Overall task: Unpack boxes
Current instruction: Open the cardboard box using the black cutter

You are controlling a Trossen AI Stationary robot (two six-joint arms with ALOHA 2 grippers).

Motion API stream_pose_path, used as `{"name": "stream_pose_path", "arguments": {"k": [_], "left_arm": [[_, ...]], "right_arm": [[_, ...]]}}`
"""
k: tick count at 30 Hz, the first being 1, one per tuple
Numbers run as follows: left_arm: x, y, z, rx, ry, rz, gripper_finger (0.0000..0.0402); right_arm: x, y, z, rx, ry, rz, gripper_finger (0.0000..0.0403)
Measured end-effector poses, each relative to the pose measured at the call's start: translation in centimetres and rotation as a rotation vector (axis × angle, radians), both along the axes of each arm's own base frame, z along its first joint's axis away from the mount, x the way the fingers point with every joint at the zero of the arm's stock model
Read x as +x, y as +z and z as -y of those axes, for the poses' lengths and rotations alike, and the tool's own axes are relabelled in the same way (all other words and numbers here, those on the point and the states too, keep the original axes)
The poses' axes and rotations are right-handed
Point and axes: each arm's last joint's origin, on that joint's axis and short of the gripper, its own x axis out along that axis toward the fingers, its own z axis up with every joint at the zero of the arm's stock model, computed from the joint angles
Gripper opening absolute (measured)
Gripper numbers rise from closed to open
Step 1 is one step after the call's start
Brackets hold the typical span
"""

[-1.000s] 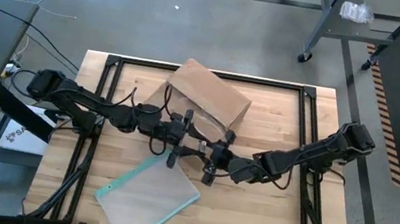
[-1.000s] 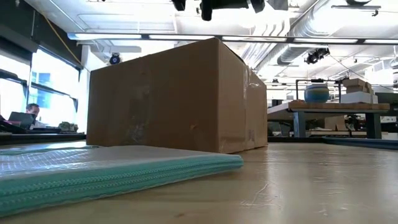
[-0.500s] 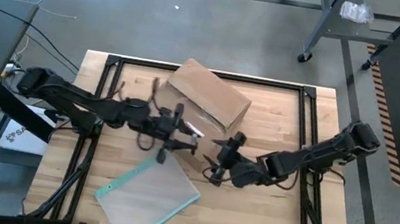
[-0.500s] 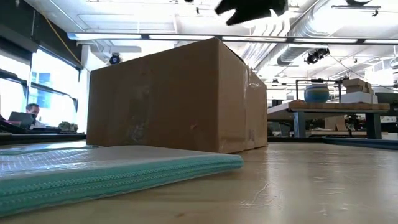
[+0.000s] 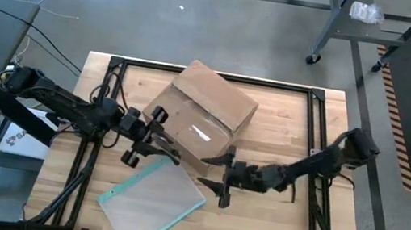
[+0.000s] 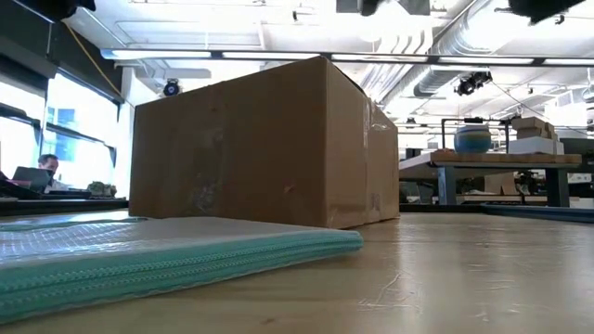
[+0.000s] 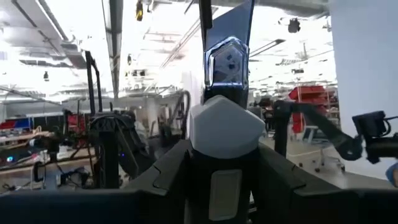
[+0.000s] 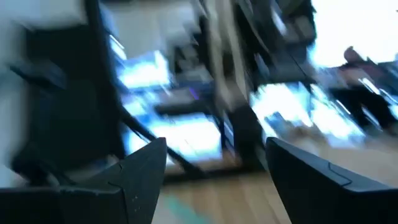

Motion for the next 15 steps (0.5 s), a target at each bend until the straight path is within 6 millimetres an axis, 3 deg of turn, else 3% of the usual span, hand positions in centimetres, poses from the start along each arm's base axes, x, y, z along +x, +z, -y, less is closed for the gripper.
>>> {"name": "stream_pose_path", "arguments": {"k": [6,15], "left_arm": [[0.1,-0.1,0.1,0.001,-0.002,-0.01,0.0112],[0.3,-0.4,0.0,-0.012,0.03,-0.033,0.0112]], "right_arm": [[3.7,0.8,0.7,-0.156,-0.106,-0.001,0.0264],[7.0,4.7,0.7,-0.24,-0.173,-0.162,0.033]]}}
